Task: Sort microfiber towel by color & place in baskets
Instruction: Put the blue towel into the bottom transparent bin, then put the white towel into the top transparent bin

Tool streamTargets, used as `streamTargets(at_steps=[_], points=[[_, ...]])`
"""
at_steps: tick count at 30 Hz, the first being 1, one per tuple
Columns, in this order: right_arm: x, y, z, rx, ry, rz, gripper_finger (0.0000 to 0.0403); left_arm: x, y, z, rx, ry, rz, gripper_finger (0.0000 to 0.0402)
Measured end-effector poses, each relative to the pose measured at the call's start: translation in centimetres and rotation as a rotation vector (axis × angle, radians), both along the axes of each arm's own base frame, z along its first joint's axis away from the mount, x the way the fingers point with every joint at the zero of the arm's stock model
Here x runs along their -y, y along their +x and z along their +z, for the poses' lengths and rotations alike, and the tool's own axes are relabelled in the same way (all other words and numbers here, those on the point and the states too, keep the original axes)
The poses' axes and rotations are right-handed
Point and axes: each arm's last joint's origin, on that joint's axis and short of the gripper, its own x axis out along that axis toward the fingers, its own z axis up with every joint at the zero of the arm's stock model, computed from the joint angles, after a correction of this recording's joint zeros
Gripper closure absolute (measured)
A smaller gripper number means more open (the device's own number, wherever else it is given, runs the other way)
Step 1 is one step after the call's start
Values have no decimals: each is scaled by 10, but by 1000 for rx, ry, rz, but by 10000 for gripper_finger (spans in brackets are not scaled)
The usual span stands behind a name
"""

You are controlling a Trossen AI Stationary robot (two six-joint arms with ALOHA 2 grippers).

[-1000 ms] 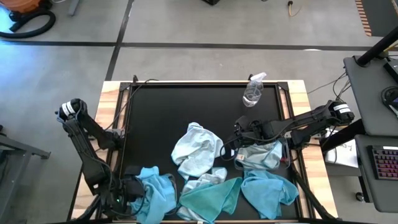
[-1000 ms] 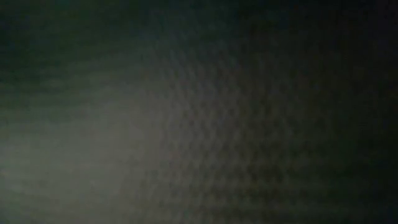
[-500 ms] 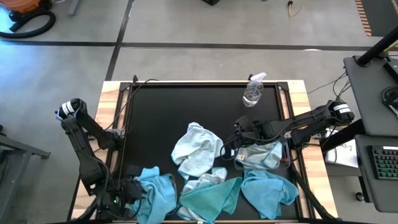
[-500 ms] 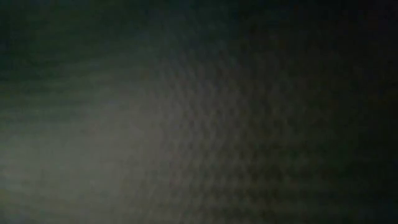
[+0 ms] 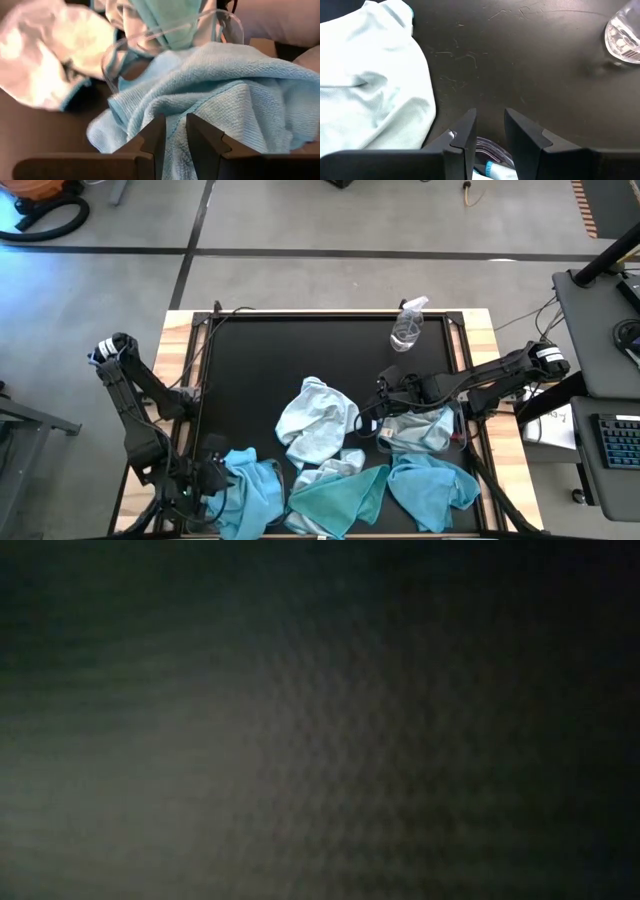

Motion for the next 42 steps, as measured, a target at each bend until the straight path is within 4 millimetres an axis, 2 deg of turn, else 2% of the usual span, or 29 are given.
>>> streamTargets(at_steps=[15,24,29,34,38,42], points=[[0,0,0,-1,-2,2,310,-3,14,12,161,232,-193,340],[0,0,0,-3,-4,6,310,-33,24,26,192,363,-215,340],[0,0,0,-10,-14,19,310,-62,23,27,120,424,-128,340],[0,0,0,-16,-26,30,310,-78,21,21,137,426,-44,340],[0,0,0,-24,-34,45,310,-90,15,17,207,474,54,340],[0,0,0,-26,-36,48,310,-102,9,12,356,489,204,340]])
